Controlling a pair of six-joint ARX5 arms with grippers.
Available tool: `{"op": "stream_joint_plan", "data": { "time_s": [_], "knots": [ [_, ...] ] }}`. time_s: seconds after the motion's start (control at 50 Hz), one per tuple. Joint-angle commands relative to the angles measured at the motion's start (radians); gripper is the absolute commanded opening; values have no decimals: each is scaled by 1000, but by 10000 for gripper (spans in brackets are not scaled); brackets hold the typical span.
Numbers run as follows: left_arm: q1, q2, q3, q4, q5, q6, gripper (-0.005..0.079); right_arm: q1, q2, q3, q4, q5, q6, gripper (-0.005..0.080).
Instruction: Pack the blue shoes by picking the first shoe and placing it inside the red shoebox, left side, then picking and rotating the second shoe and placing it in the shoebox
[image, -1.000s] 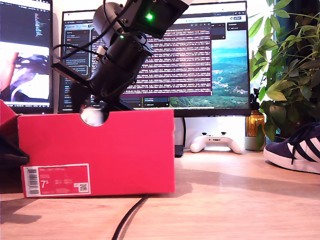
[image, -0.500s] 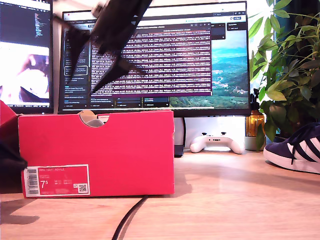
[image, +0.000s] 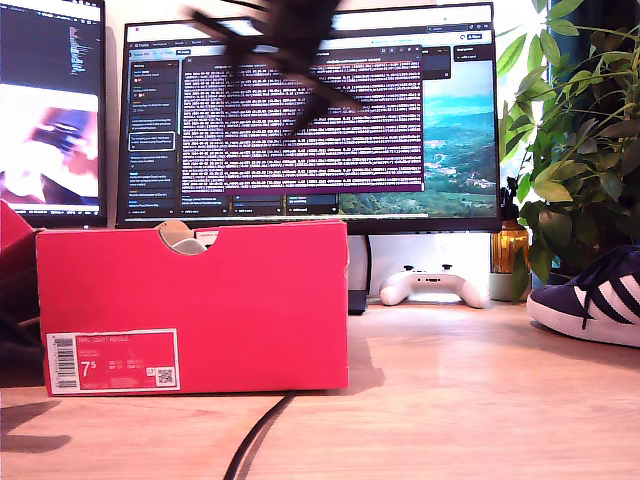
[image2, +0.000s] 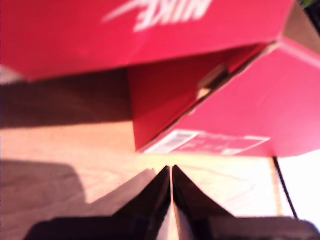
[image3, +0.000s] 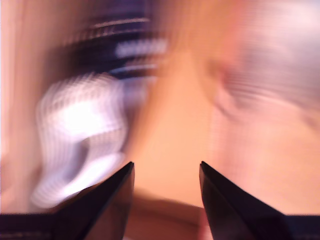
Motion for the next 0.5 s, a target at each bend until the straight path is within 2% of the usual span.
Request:
{"op": "stream_joint_plan", "data": {
  "time_s": [0.0, 0.08, 0.22, 0.48],
  "knots": [
    [-5, 4, -18, -2, 0, 8, -21, -14, -14, 1, 4, 48, 84, 378],
    [-5, 4, -18, -11, 0, 8, -21, -31, -39, 1, 4, 92, 139, 378],
    [-5, 4, -18, -13, 0, 8, -21, -44, -89, 1, 0, 249, 190, 378],
    [-5, 4, -18, -13, 0, 8, -21, -80, -176, 1, -3, 390, 234, 378]
  ]
}}
